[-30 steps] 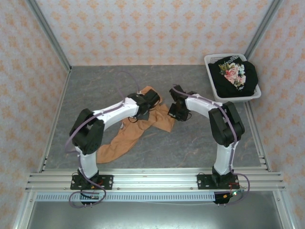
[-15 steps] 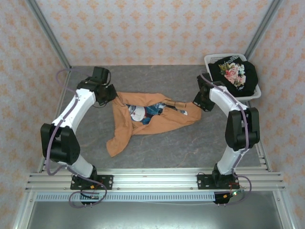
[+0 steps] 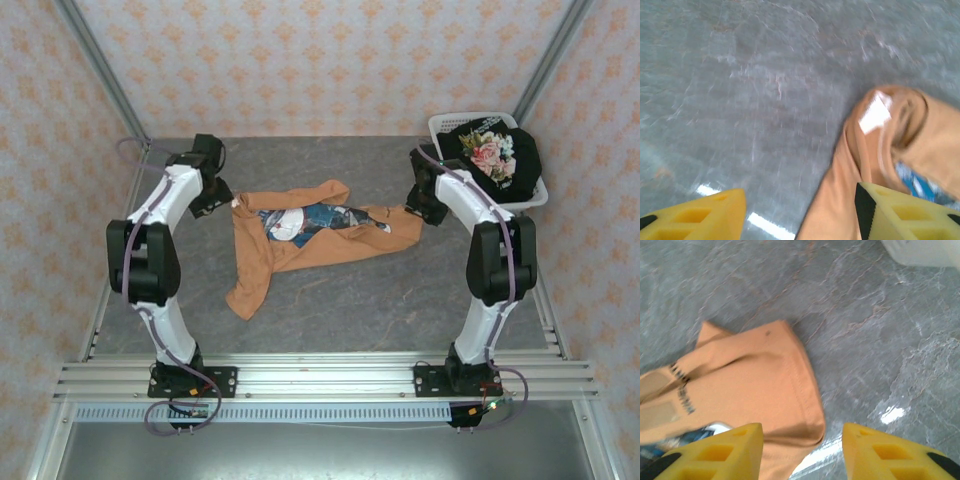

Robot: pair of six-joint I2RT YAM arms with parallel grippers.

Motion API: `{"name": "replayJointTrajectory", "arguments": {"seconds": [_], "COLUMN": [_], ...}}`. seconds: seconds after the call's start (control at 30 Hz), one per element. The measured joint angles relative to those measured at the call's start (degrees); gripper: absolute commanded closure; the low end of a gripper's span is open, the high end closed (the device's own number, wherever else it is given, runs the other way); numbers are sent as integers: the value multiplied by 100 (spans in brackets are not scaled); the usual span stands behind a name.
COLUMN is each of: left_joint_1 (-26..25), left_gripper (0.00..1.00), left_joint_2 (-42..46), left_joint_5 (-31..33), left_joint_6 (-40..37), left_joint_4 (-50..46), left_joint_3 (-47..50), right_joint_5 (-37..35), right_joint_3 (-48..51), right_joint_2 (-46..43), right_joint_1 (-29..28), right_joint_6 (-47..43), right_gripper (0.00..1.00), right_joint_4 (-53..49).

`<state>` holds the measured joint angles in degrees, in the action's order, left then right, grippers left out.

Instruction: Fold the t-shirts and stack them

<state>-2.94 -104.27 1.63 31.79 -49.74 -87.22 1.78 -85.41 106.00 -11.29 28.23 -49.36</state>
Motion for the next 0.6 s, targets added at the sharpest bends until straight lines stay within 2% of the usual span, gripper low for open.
{"name": "replayJointTrajectory", "arguments": {"seconds": [0.17, 0.2, 0.27, 0.4, 0.6], "left_joint_1": [-1491, -1816, -2135, -2221, -2232], "left_gripper": [39, 39, 38, 38, 38], "left_joint_2": [1285, 1403, 1388, 815, 31], "left_joint_5": [164, 136, 74, 61, 61], "left_joint_6": [-282, -326, -341, -341, -337], "left_joint_4": [-229, -264, -319, -343, -216], "left_joint_3": [1126, 1333, 1574, 1582, 1139], "right_joint_5": [227, 319, 470, 730, 1252], "right_joint_3": [0, 0, -17, -289, -214], "right_joint_2": [-313, -321, -247, 225, 817], "right_joint_1": [-833, -1023, -1335, -1672, -1679], "right_joint_6": [363, 481, 745, 1469, 2806], "right_gripper": [51, 50, 48, 46, 49], "right_joint_4": [-15, -2, 9, 52, 525]}}
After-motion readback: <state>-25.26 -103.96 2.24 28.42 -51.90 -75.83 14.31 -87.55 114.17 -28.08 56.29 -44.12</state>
